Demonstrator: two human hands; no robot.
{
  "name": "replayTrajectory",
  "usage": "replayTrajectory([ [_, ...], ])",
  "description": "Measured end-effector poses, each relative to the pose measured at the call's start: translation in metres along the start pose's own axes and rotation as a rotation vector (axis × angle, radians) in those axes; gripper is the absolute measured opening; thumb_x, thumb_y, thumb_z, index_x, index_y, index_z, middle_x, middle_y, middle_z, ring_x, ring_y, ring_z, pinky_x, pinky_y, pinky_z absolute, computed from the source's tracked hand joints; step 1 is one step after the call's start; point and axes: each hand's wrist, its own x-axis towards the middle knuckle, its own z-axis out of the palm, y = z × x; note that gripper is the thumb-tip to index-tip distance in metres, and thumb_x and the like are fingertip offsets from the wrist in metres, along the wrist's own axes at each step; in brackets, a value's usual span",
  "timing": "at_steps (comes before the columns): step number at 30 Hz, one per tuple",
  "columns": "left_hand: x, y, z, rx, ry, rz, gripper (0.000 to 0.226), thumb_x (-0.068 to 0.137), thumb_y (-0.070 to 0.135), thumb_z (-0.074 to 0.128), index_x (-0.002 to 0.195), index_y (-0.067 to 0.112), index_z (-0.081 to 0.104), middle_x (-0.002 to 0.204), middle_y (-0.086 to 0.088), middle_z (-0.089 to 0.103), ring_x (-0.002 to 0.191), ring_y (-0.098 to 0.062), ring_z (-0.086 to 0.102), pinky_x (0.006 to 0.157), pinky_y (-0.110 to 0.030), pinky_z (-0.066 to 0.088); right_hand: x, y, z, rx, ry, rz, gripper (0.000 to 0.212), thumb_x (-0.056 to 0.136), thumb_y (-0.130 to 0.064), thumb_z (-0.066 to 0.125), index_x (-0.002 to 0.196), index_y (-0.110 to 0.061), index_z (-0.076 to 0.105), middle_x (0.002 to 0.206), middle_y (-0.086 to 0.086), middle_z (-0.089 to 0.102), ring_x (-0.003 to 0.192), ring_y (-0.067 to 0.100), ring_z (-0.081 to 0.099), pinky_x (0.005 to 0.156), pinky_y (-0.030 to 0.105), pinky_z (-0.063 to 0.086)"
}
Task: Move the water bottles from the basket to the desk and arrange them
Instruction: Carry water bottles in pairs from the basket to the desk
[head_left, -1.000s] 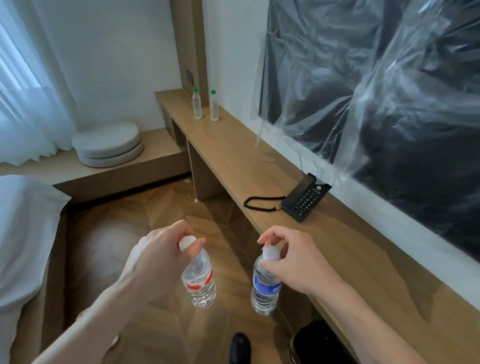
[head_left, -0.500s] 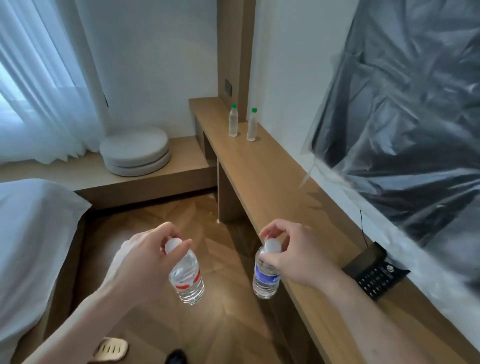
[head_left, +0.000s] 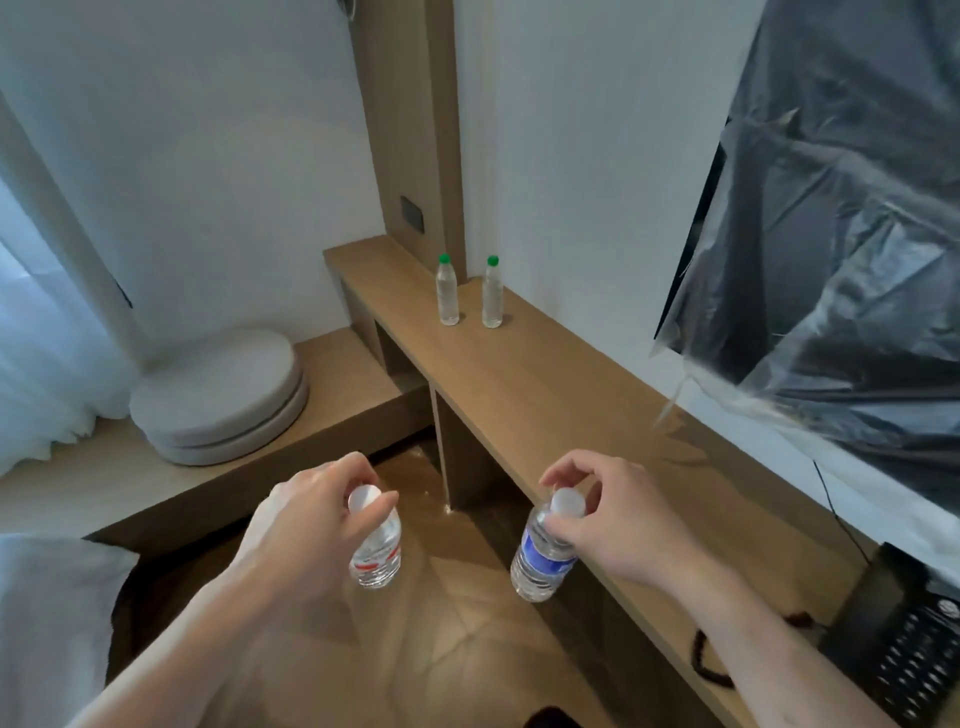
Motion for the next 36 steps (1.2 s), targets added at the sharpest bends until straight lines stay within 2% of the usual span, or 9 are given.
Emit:
replayTrajectory([
  [4, 0.071, -0.016, -0.001, -0.023, -0.006, 0.026, 0.027, 0.093, 0.064, 0.059, 0.091, 0.037, 0.060, 0.083, 0.018, 0.064, 0.074, -0.005, 0.059, 0.056, -0.018, 0.037, 0.055, -0.005, 0.003, -0.002, 0.034, 0.045, 0.027, 0.078, -0.032, 0.082, 0.099, -0.042, 0.068, 0.103, -0.020, 0.067, 0.071, 0.005, 0.061, 0.056, 0.017, 0.049],
  [10, 0.178, -0.029, 0.021, -0.135, -0.095, 0.019, 0.026, 0.093, 0.065, 0.059, 0.093, 0.039, 0.061, 0.085, 0.019, 0.067, 0.074, -0.005, 0.066, 0.056, -0.013, 0.043, 0.158, 0.005, 0.008, 0.010, -0.009, 0.093, 0.030, 0.083, -0.025, 0.080, 0.101, -0.044, 0.065, 0.107, -0.019, 0.063, 0.079, 0.004, 0.059, 0.057, 0.017, 0.047],
  [17, 0.306, -0.021, 0.058, -0.012, -0.219, 0.062, 0.025, 0.096, 0.066, 0.053, 0.097, 0.041, 0.055, 0.085, 0.019, 0.065, 0.074, 0.001, 0.060, 0.051, -0.013, 0.037, 0.289, 0.040, 0.009, -0.042, -0.074, 0.167, 0.030, 0.080, -0.022, 0.077, 0.100, -0.042, 0.064, 0.110, -0.021, 0.061, 0.080, 0.000, 0.059, 0.061, 0.015, 0.044],
  [20, 0.360, -0.011, 0.062, 0.012, -0.212, 0.097, 0.023, 0.097, 0.065, 0.053, 0.098, 0.042, 0.053, 0.084, 0.021, 0.062, 0.072, 0.002, 0.057, 0.052, -0.014, 0.035, 0.342, 0.045, 0.003, -0.076, -0.071, 0.160, 0.031, 0.078, -0.025, 0.079, 0.098, -0.043, 0.064, 0.106, -0.024, 0.063, 0.086, 0.001, 0.061, 0.070, 0.022, 0.053],
  [23, 0.416, -0.010, 0.066, -0.001, -0.209, 0.109, 0.023, 0.096, 0.064, 0.053, 0.095, 0.041, 0.053, 0.084, 0.017, 0.063, 0.072, 0.000, 0.058, 0.054, -0.015, 0.035, 0.389, 0.049, -0.007, -0.053, -0.026, 0.190, 0.023, 0.083, -0.028, 0.075, 0.097, -0.043, 0.064, 0.105, -0.023, 0.064, 0.087, 0.002, 0.062, 0.072, 0.024, 0.053],
  [26, 0.475, -0.016, 0.084, -0.012, -0.222, 0.112, 0.028, 0.095, 0.065, 0.054, 0.098, 0.037, 0.057, 0.084, 0.014, 0.064, 0.075, -0.004, 0.060, 0.058, -0.021, 0.041, 0.429, 0.054, -0.011, -0.038, -0.001, 0.215, 0.023, 0.083, -0.029, 0.075, 0.097, -0.042, 0.064, 0.105, -0.020, 0.065, 0.079, 0.001, 0.061, 0.065, 0.019, 0.046],
  [30, 0.551, -0.026, 0.117, -0.041, -0.318, 0.143, 0.029, 0.094, 0.065, 0.058, 0.097, 0.036, 0.057, 0.083, 0.011, 0.066, 0.075, -0.008, 0.063, 0.068, -0.035, 0.056, 0.481, 0.058, -0.002, -0.030, 0.043, 0.275, 0.027, 0.083, -0.023, 0.076, 0.102, -0.039, 0.065, 0.110, -0.017, 0.064, 0.066, -0.002, 0.049, 0.058, 0.016, 0.036],
  [33, 0.603, -0.031, 0.143, 0.002, -0.381, 0.236, 0.031, 0.094, 0.067, 0.057, 0.095, 0.036, 0.055, 0.079, 0.009, 0.066, 0.073, -0.009, 0.062, 0.066, -0.035, 0.055, 0.518, 0.059, 0.009, -0.021, 0.093, 0.332, 0.028, 0.083, -0.022, 0.077, 0.101, -0.039, 0.065, 0.109, -0.018, 0.062, 0.078, 0.000, 0.054, 0.064, 0.018, 0.040],
  [36, 0.651, -0.035, 0.167, 0.045, -0.435, 0.359, 0.031, 0.095, 0.067, 0.055, 0.094, 0.036, 0.052, 0.077, 0.010, 0.062, 0.070, -0.008, 0.059, 0.059, -0.030, 0.047, 0.553, 0.061, 0.020, 0.003, 0.157, 0.429, 0.028, 0.080, -0.020, 0.074, 0.101, -0.037, 0.067, 0.107, -0.018, 0.063, 0.097, 0.008, 0.060, 0.080, 0.027, 0.051],
])
